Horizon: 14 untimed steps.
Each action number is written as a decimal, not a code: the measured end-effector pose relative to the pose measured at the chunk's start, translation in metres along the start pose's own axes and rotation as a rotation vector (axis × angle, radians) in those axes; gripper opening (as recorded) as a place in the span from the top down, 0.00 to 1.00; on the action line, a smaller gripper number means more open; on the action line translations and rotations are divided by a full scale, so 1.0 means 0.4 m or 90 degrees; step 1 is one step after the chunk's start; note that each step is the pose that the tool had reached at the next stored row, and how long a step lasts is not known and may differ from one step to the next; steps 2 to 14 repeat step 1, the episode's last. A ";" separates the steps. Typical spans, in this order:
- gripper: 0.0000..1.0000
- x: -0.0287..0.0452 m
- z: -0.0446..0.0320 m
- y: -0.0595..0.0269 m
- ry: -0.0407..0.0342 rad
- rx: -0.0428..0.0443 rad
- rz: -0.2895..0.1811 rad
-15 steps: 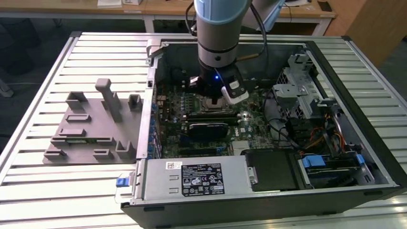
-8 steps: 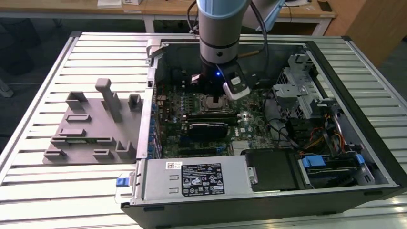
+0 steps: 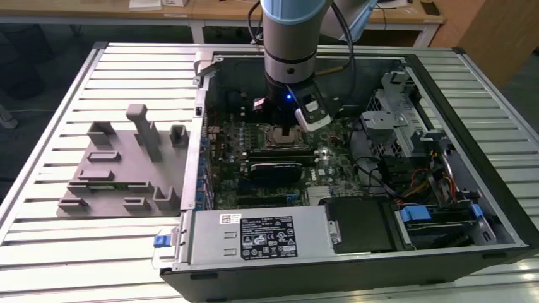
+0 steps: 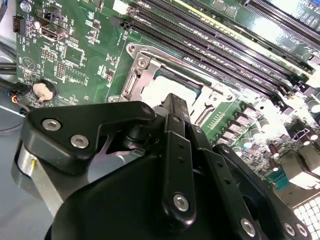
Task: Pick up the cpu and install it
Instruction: 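Install the second cpu locking lever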
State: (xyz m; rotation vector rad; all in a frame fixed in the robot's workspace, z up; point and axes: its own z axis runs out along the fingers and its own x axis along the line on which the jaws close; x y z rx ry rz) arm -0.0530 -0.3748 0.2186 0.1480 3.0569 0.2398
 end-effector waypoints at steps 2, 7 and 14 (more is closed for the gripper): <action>0.89 0.000 0.000 0.000 0.0000 0.0000 0.000; 0.89 0.000 0.000 0.000 0.0000 0.0000 0.000; 0.89 0.000 0.000 0.000 0.0000 0.0000 0.000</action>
